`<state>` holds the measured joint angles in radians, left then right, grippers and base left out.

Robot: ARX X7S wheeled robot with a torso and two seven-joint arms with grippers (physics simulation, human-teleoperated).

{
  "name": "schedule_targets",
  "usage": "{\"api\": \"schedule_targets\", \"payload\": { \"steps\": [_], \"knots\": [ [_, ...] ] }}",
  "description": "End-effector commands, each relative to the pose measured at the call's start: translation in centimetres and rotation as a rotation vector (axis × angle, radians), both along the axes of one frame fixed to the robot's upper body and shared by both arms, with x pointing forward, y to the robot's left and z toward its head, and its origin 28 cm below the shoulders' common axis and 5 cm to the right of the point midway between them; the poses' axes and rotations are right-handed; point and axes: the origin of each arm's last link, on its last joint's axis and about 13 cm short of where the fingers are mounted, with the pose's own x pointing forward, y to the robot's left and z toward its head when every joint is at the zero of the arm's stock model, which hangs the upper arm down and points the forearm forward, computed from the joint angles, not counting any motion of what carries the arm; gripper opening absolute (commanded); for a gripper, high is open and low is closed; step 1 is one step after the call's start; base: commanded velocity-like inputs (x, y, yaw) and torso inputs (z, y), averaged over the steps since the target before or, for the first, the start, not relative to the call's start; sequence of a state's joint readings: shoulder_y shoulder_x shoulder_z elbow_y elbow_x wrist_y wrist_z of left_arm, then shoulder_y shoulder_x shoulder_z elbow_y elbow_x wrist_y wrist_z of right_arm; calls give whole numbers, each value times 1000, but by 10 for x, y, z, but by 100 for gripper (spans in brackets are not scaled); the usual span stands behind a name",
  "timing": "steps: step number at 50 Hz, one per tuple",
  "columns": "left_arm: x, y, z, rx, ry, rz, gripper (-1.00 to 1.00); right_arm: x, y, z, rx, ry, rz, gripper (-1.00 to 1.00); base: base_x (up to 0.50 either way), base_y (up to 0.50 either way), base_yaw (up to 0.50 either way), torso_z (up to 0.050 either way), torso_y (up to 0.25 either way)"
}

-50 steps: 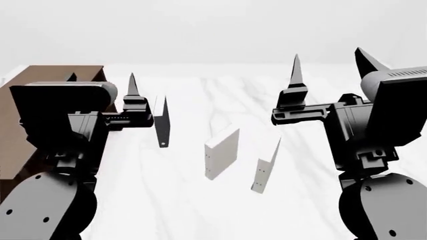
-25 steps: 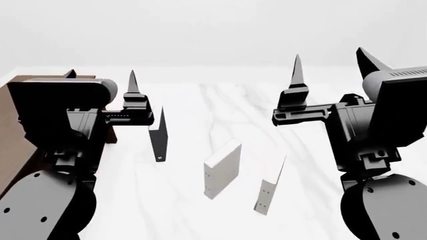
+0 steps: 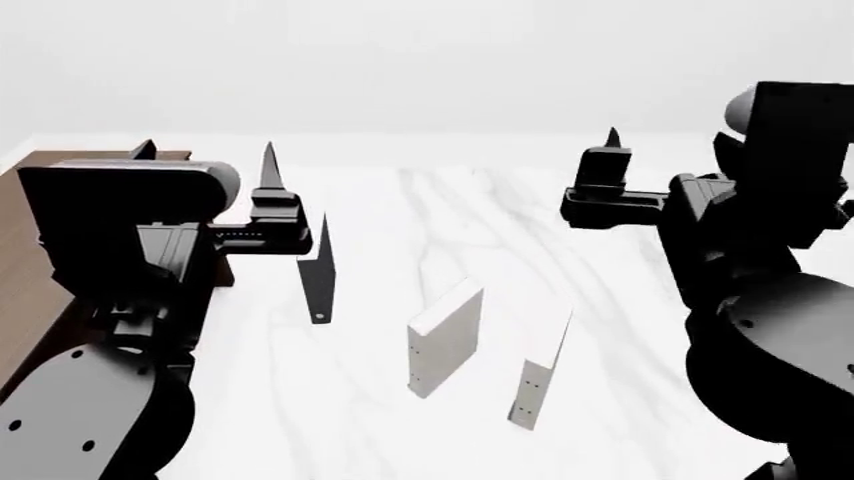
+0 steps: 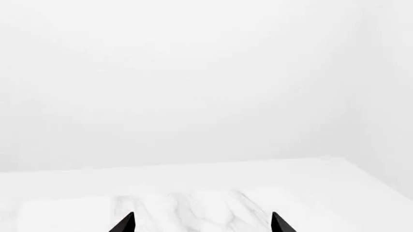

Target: Pick up the book on the right and place it under the cabinet shelf.

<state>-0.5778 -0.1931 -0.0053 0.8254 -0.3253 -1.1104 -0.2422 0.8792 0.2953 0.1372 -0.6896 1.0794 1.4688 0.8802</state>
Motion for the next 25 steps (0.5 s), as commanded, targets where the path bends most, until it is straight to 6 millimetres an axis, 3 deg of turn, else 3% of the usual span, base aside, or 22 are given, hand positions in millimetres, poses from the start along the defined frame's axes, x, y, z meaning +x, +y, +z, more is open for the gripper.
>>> {"api": "schedule_targets", "payload": {
  "steps": [1, 8, 16, 25],
  "knots": [
    [-3, -3, 2, 22, -11, -3, 100, -17, -7, 28, 3, 155, 72, 100, 0, 0, 0, 0, 0],
    [-7, -5, 7, 38, -26, -11, 100, -10, -5, 36, 138, 246, 11, 100, 0, 0, 0, 0, 0],
    [-8, -6, 6, 41, -24, -13, 100, -12, 0, 39, 176, 398, 59, 100, 0, 0, 0, 0, 0],
    [-6, -7, 3, 44, -19, -19, 100, -12, 3, 36, 224, 444, 41, 100, 0, 0, 0, 0, 0]
  ]
}}
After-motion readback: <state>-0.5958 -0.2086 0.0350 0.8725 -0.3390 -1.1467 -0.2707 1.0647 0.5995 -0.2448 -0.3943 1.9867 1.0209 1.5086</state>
